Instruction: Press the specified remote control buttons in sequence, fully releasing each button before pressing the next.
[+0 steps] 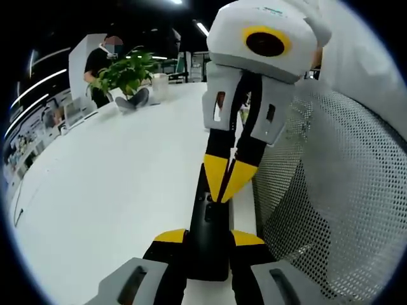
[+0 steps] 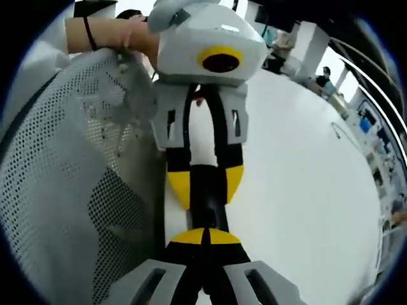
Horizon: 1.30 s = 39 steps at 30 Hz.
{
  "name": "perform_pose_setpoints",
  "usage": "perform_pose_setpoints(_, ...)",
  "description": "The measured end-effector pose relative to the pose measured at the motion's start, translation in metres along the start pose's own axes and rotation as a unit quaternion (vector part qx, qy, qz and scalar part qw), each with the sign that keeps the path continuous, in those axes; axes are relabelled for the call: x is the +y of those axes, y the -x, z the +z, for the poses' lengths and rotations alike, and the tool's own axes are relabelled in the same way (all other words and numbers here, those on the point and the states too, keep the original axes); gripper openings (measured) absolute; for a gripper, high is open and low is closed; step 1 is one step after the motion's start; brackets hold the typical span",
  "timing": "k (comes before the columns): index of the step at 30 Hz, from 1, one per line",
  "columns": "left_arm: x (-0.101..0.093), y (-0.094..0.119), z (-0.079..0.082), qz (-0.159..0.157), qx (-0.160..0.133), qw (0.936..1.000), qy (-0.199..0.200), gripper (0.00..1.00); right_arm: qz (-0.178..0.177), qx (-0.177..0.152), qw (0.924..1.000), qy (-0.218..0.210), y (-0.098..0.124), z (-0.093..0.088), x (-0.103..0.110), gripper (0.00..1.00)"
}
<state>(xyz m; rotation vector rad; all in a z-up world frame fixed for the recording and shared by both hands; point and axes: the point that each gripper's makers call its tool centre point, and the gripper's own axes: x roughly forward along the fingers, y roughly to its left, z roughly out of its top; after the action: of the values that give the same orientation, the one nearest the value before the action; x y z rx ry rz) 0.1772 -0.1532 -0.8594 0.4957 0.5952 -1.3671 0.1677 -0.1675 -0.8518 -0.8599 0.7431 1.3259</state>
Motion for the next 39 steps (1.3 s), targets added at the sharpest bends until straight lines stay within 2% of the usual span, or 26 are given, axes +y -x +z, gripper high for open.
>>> perform_pose_setpoints(5,0.0002,-0.0001,-0.0002,-0.001,0.000,1.0000,0.001,0.24,0.008,-0.001,0.9999,-0.011,0.0027,-0.0046,0.0023,0.00)
perform_pose_setpoints(13,-0.0002,-0.0001,-0.0001,-0.003,-0.001,1.0000,0.001,0.24,0.013,0.010,0.9999,0.005,0.0016,-0.0050,0.0042,0.00)
perform_pose_setpoints(18,-0.0005,-0.0003,-0.0004,-0.004,0.000,1.0000,0.000,0.24,0.016,0.021,0.9988,0.041,0.0007,-0.0055,0.0060,0.00)
perform_pose_setpoints(21,-0.0007,-0.0004,0.0000,-0.004,0.000,1.0000,0.000,0.25,0.012,0.035,0.9963,0.077,-0.0005,-0.0063,0.0070,0.00)
perform_pose_setpoints(24,-0.0008,-0.0004,-0.0001,-0.004,0.000,1.0000,0.000,0.25,0.010,0.043,0.9955,0.084,-0.0010,-0.0060,0.0075,0.00)
perform_pose_setpoints(33,-0.0008,-0.0007,0.0002,-0.005,0.001,1.0000,-0.003,0.25,0.015,0.050,0.9955,0.080,-0.0013,-0.0064,0.0062,0.00)
perform_pose_setpoints(37,-0.0008,-0.0011,0.0003,-0.006,0.001,1.0000,-0.004,0.25,0.017,0.039,0.9972,0.062,-0.0013,-0.0063,0.0074,0.00)
perform_pose_setpoints(39,-0.0008,-0.0012,0.0003,-0.005,0.001,1.0000,-0.004,0.25,0.004,0.025,0.9979,0.059,-0.0008,-0.0066,0.0081,0.00)
